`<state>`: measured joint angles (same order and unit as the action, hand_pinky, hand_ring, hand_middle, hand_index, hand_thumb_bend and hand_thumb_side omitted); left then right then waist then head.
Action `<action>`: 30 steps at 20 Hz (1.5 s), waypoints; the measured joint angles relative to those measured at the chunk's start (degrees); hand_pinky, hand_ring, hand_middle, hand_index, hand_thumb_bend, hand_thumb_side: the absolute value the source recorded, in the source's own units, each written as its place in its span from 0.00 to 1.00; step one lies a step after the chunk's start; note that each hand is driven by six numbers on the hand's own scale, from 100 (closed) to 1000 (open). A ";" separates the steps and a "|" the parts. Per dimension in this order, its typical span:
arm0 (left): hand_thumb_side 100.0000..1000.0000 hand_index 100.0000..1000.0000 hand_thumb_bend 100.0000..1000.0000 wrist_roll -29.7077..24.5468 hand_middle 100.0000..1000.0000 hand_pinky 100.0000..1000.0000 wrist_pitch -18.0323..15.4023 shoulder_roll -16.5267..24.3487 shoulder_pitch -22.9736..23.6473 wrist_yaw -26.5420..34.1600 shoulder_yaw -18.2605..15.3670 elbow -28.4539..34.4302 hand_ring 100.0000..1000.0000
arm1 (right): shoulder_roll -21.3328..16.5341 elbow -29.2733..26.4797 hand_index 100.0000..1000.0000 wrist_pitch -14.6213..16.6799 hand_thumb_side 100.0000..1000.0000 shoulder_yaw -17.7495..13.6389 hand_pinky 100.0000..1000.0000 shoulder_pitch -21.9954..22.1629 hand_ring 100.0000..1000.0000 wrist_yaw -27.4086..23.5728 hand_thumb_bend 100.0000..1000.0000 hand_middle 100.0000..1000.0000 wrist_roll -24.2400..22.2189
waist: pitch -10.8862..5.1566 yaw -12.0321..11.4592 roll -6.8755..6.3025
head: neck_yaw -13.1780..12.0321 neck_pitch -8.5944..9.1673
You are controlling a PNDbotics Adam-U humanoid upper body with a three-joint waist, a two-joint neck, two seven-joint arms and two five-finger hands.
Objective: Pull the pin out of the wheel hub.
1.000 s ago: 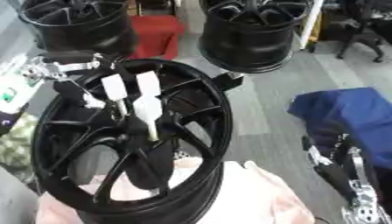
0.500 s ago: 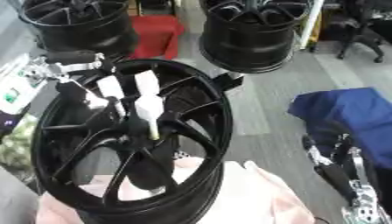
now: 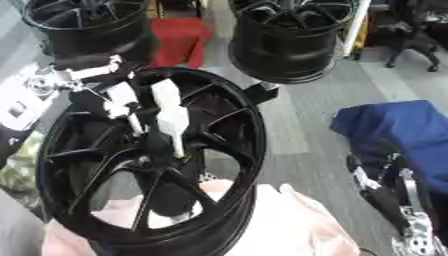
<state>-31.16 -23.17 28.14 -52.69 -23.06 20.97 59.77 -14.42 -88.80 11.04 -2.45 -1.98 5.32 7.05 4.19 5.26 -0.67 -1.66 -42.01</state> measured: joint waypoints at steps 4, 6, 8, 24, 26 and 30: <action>0.17 0.48 0.00 -0.71 0.23 0.46 0.87 0.88 -0.91 2.28 -0.67 1.76 0.33 | 0.00 0.00 0.92 0.00 0.40 0.00 0.52 0.00 0.67 0.00 0.36 0.71 0.00 | 0.00 -0.05 -0.02 | 0.00 0.00; 0.17 0.49 0.00 -0.55 0.23 0.47 1.14 2.20 -1.41 3.09 -1.36 2.80 0.33 | 0.00 0.01 0.92 -0.01 0.40 0.00 0.52 0.02 0.67 0.00 0.36 0.71 0.01 | -0.07 -0.18 -0.06 | 0.01 0.00; 0.16 0.49 0.00 0.01 0.24 0.47 1.36 3.87 -1.78 3.84 -2.26 3.68 0.33 | 0.00 0.01 0.92 -0.01 0.40 -0.01 0.52 0.05 0.67 0.00 0.36 0.71 0.03 | -0.16 -0.39 -0.14 | 0.06 -0.01; 0.12 0.49 0.00 9.05 0.24 0.48 6.45 18.72 8.01 6.55 -12.95 6.33 0.34 | -0.01 0.35 0.92 -0.14 0.40 -0.72 0.52 1.00 0.67 0.06 0.36 0.71 0.62 | -0.97 -2.54 -0.24 | 0.96 -0.22; 0.11 0.50 0.00 10.01 0.25 0.49 7.37 20.17 11.23 6.92 -14.20 6.31 0.35 | -0.01 0.35 0.92 -0.14 0.40 -0.72 0.52 0.99 0.67 0.06 0.36 0.71 0.62 | -0.97 -2.54 -0.21 | 0.76 -0.22; 0.12 0.55 0.00 11.49 0.31 0.53 8.89 20.82 17.97 6.23 -16.63 6.25 0.40 | -0.01 0.35 0.92 -0.14 0.40 -0.72 0.52 0.97 0.67 0.06 0.36 0.71 0.62 | -0.96 -2.45 0.01 | 0.69 -0.22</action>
<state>-19.67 -14.29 48.96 -34.71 -16.82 4.35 66.02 -14.43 -88.45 10.90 -3.17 -1.02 5.39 7.67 3.24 2.81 -0.66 -0.97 -42.23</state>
